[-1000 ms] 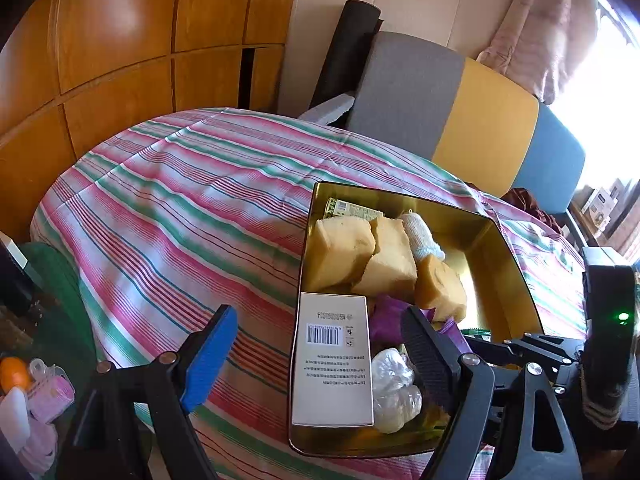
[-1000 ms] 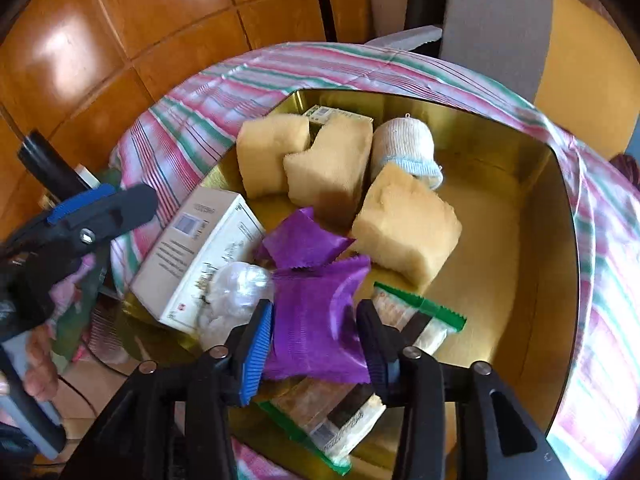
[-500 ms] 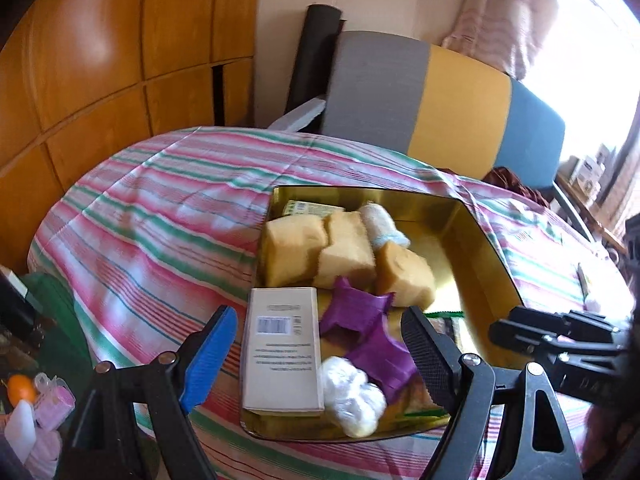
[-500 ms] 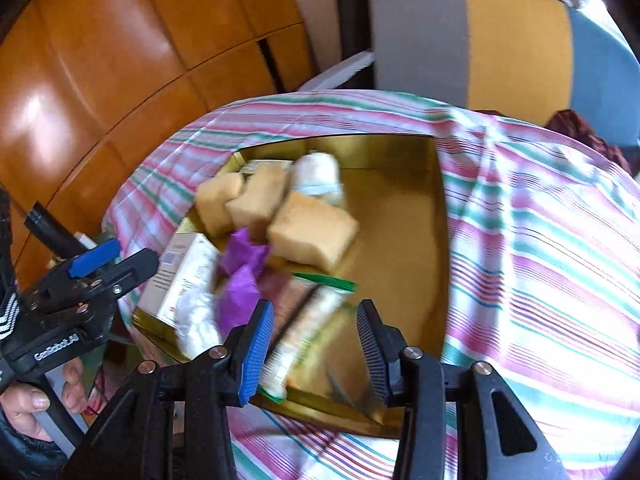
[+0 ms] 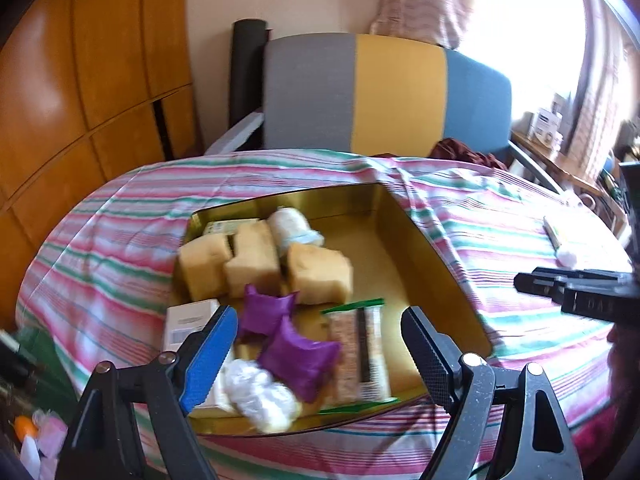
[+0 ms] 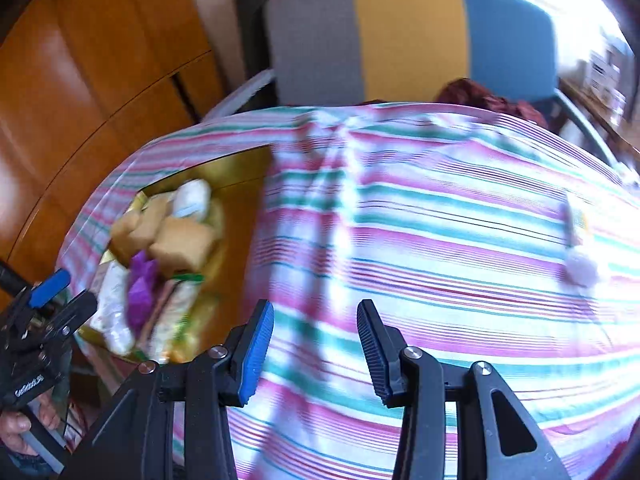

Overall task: Organize objects
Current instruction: 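Move both tools back to the items and grasp the white wrapped ball with the right tool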

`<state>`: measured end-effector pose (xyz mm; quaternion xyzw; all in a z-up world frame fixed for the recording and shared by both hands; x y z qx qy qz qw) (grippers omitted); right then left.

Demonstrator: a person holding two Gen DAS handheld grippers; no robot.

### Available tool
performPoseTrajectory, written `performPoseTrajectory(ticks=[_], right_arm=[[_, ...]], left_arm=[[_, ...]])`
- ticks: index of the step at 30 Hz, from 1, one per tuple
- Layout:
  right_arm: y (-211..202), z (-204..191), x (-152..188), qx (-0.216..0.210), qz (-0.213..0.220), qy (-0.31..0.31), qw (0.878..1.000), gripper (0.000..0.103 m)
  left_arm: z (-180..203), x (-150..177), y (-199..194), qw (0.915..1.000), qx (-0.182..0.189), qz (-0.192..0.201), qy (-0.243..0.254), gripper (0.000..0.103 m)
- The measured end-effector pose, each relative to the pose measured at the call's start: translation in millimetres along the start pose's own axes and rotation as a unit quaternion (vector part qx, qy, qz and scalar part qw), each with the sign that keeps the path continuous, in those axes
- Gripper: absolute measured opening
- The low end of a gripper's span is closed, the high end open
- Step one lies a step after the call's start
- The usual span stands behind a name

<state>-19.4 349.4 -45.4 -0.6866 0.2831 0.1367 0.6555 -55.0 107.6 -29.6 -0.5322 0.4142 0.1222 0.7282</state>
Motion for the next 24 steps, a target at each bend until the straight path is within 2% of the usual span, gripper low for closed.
performPoseTrajectory(ticks=[6, 12, 22, 24], right_arm=[[-11.3, 62.1, 0.3, 0.05, 0.002, 0.044, 0.998, 0.044], [-23.2, 125.8, 3.6, 0.093, -0.006, 0.103, 0.99, 0.044], [-36.1, 230.5, 16.3, 0.144, -0.025, 0.212, 0.966, 0.046], [-35.6, 246.6, 17.2, 0.148, -0.027, 0.232, 0.961, 0.049]], left_arm=[[34.0, -4.4, 8.4, 0.9991, 0.02, -0.007, 0.037, 0.085], [65.2, -6.5, 18.3, 0.9968, 0.039, -0.017, 0.067, 0.085], [113.8, -10.2, 34.9, 0.9909, 0.076, -0.03, 0.107, 0.086], [122.2, -9.5, 38.8, 0.9895, 0.083, -0.036, 0.113, 0.086]])
Point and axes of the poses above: each gripper's, at about its wrist camera, not at the fingertips, and y roughly the way its jaws point, z to its right, x to its underside, the point moved 5 cm from there along y, roughly the way its jaws point, and after that the axes turned 7 degrees about x, right-handed, at the moved point
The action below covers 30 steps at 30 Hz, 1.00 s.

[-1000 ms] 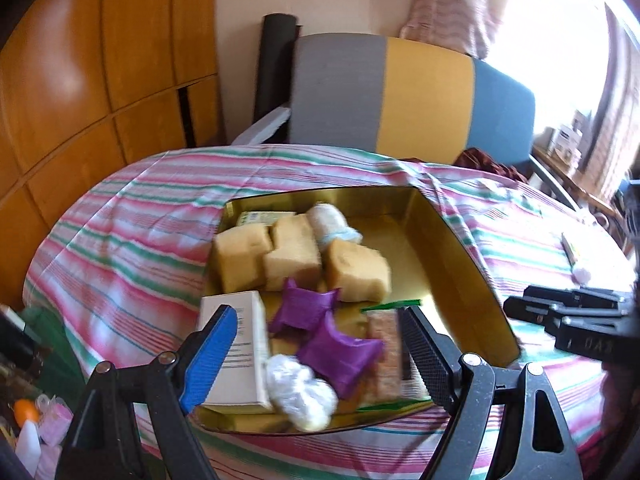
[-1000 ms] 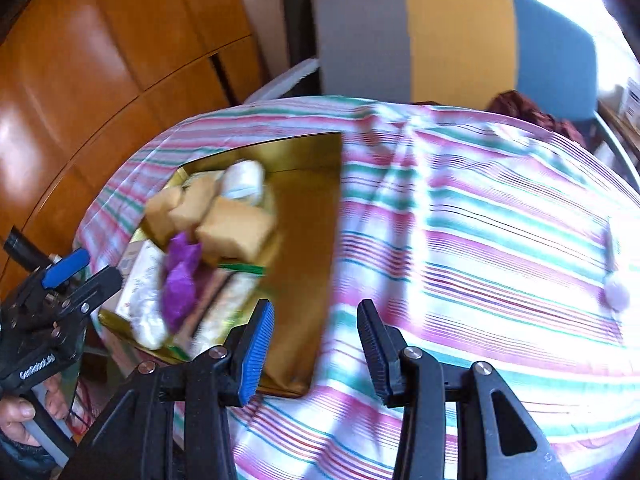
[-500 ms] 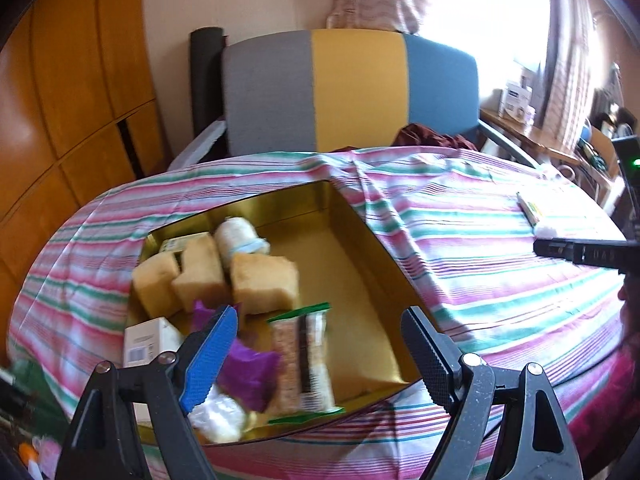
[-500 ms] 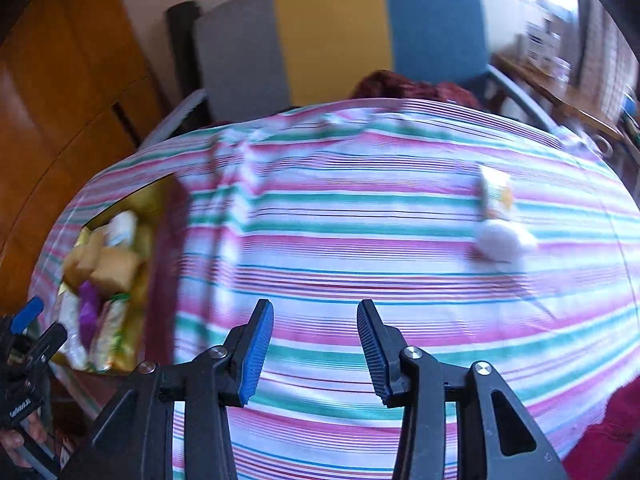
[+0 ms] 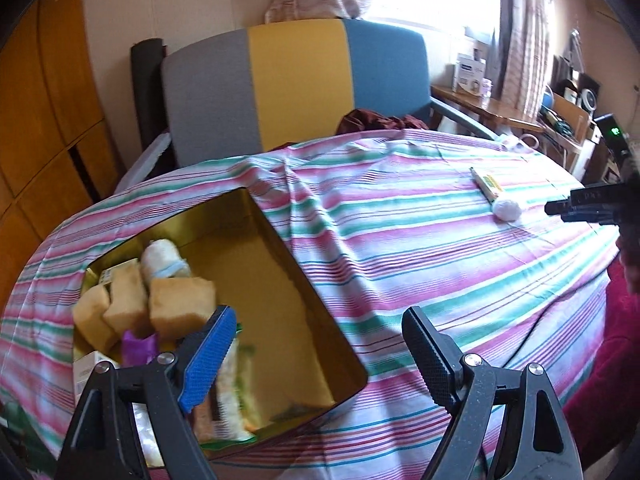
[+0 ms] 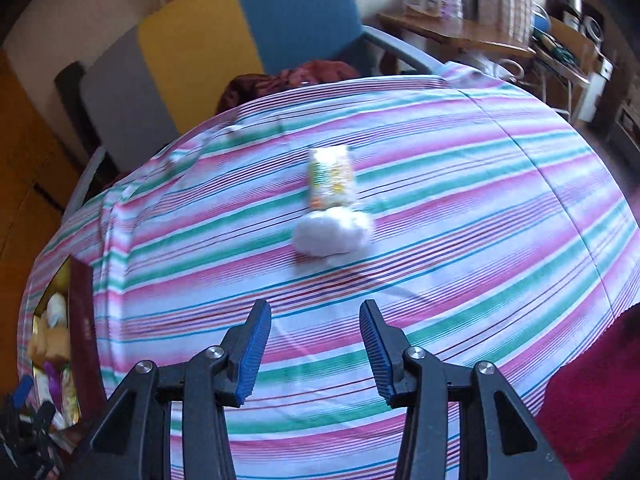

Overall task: Organize objects
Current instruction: 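Move both tools back to the items and grasp the white wrapped ball with the right tool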

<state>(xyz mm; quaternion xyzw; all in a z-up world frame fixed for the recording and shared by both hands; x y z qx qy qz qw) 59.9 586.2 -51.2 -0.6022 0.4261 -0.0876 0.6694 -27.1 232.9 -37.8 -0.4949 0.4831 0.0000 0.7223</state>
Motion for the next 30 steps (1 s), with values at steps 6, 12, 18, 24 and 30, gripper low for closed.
performPoseTrajectory(ticks=[6, 12, 18, 24, 30], right_arm=[[15.4, 19.9, -22.7, -0.001, -0.008, 0.036, 0.999, 0.054], [47.4, 8.1, -37.4, -0.006, -0.028, 0.018, 0.999, 0.055], [81.8, 7.9, -50.0, -0.003, -0.047, 0.037, 0.998, 0.058], [100.0, 2.4, -56.7, -0.001, -0.05, 0.031, 0.998, 0.059], [91.1, -2.3, -54.1, -0.005, -0.046, -0.005, 0.999, 0.043]], left_arm=[[16.5, -5.2, 12.1, 0.9997, 0.018, -0.011, 0.008, 0.086], [32.0, -10.9, 22.3, 0.9991, 0.034, -0.02, 0.016, 0.086], [41.8, -14.8, 33.3, 0.9982, 0.048, -0.033, 0.012, 0.086], [50.8, -16.7, 43.9, 0.9971, 0.059, -0.046, 0.012, 0.086], [63.7, -20.2, 48.6, 0.996, 0.07, -0.052, 0.019, 0.086]])
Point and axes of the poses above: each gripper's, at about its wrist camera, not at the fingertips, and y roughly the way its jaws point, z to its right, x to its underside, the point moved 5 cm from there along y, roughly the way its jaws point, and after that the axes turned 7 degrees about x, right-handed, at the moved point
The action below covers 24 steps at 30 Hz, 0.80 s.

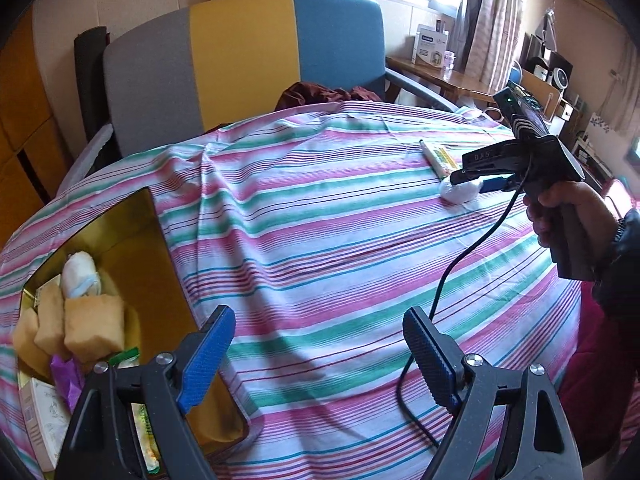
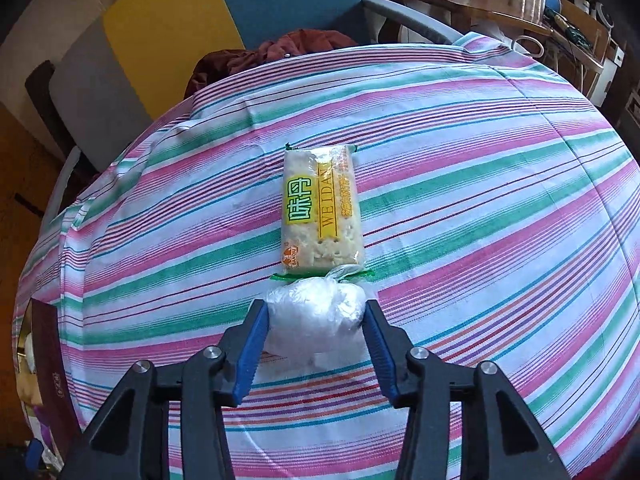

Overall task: Organize objects
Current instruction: 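Move both tools back to the items and grasp the white wrapped ball with the right tool, then grasp the WEIDAN cracker packet with the left tool while the right tool holds the white ball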

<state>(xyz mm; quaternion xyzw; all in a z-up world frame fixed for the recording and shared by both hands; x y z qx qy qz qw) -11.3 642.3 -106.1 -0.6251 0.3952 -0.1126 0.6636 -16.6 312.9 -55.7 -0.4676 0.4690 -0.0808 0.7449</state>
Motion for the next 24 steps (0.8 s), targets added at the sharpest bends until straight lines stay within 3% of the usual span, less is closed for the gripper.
performPoseTrajectory(ticks=[1, 9, 13, 24], right_arm=[[-4.0, 1.7, 0.7, 0.002, 0.001, -0.004, 1.0, 0.031], [-27.8, 41.5, 18.9, 0.024, 0.0, 0.007, 1.0, 0.031], [-37.2, 68.5, 19.5, 0.055, 0.021, 0.037, 0.998, 0.031], [-43.0, 101.6, 15.8, 0.023, 0.046, 0.128, 0.99, 0.031]], left_arm=[[2.0, -2.3, 0.7, 1.0, 0.001, 0.0, 0.001, 0.086], [13.9, -26.5, 21.3, 0.9999, 0.013, -0.006, -0.001, 0.086], [25.1, -47.9, 36.0, 0.9999, 0.009, 0.0, 0.006, 0.086], [78.1, -101.4, 103.3, 0.9991, 0.02, -0.014, 0.035, 0.086]])
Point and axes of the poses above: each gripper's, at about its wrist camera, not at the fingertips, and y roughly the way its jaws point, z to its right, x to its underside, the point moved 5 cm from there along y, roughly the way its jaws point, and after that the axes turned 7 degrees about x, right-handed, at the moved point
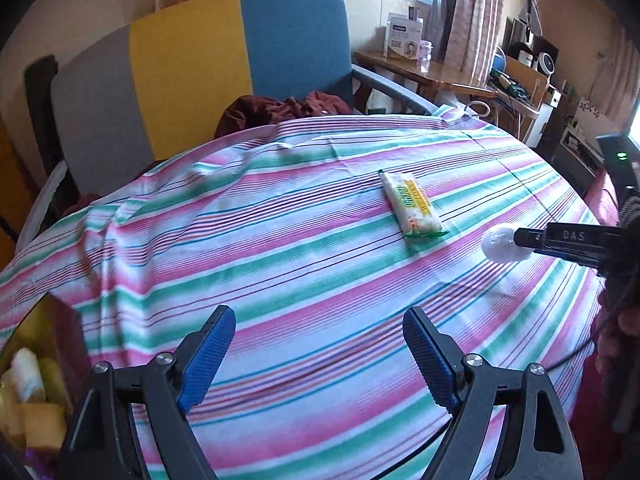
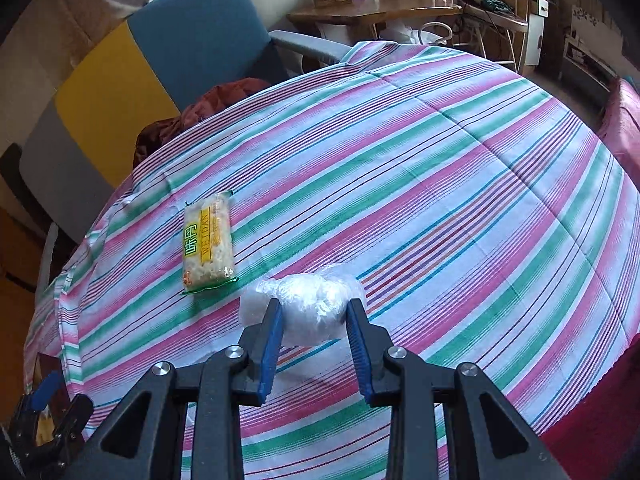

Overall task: Organize objects
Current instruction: 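Grasp the WEIDAN cracker packet with the left tool while the right tool holds the white ball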

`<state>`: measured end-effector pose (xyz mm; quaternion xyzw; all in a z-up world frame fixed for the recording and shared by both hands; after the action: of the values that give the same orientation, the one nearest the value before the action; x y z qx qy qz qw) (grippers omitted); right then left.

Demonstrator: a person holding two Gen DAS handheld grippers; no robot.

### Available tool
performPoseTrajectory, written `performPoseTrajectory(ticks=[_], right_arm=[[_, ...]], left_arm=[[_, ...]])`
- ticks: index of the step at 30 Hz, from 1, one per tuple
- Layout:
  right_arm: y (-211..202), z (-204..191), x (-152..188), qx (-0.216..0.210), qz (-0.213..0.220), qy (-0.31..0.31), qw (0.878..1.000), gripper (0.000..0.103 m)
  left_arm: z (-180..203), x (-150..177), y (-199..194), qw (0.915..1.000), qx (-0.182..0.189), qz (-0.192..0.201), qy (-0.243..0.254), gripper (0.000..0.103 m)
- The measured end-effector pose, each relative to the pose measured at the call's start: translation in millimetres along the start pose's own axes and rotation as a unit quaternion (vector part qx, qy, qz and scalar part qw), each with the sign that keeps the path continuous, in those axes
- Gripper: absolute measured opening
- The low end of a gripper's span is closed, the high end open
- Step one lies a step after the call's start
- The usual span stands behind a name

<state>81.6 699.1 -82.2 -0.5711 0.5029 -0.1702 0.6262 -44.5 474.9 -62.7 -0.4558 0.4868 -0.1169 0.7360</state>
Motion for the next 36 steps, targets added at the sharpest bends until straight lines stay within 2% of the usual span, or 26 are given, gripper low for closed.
performPoseTrajectory(ticks=[4, 16, 20, 23, 25, 28, 29, 30, 33, 36], right_arm=[[-0.9, 0.6, -0.5, 0.002, 0.004, 0.003, 1.0, 0.031], [5.4, 7.9, -0.9, -0.022, -0.01, 0.026, 0.999, 0.031], [7.1, 9.2, -1.1, -0.022, -0.013, 0.027, 0.999, 0.031], [8.9, 8.8, 0.2, -0.023, -0.017, 0.025, 0.999, 0.031], [9.4, 7.6, 0.7, -0.023, -0.02, 0.021, 0.999, 0.031], [8.9, 4.7, 2.3, -0.022, -0.019, 0.015, 0.999, 0.031], [8.8, 4.7, 2.2, -0.022, -0.019, 0.013, 0.999, 0.031], [8.4, 4.0, 3.0, -0.021, -0.019, 0.011, 1.0, 0.031], [11.8, -1.7, 3.2, -0.025, -0.025, 0.0, 0.999, 0.031], [9.6, -18.8, 7.1, -0.06, -0.027, -0.028, 0.997, 0.031]], left_arm=[[15.0, -20.7, 32.0, 0.9998, 0.008, -0.019, 0.001, 0.086], [70.8, -85.2, 124.1, 0.9985, 0.015, -0.039, 0.035, 0.085], [75.2, -97.4, 154.3, 0.998, 0.005, -0.05, 0.037, 0.085], [72.5, -102.0, 176.7, 0.9973, 0.001, -0.067, 0.03, 0.078], [67.2, -100.0, 189.9, 0.9962, 0.006, -0.086, 0.014, 0.078], [62.9, -95.4, 185.9, 0.9974, 0.003, -0.071, 0.013, 0.073], [62.5, -93.1, 182.4, 0.9974, 0.001, -0.07, 0.017, 0.064], [61.5, -91.1, 177.4, 0.9975, -0.001, -0.067, 0.021, 0.047], [50.5, -77.4, 161.5, 0.9973, -0.006, -0.07, 0.022, 0.047], [32.2, -51.8, 138.4, 0.9976, -0.008, -0.065, 0.02, 0.047]])
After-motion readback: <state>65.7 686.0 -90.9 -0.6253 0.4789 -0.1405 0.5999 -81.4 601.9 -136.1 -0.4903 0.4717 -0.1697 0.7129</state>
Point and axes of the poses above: each gripper's, at about its wrist camera, not at the fingertips, and y roughly the way its jaws point, z to its right, x to its underside, the point moved 5 cm from there along y, roughly the way its jaws point, and after that the axes turned 7 degrees about x, right-handed, at the moved point
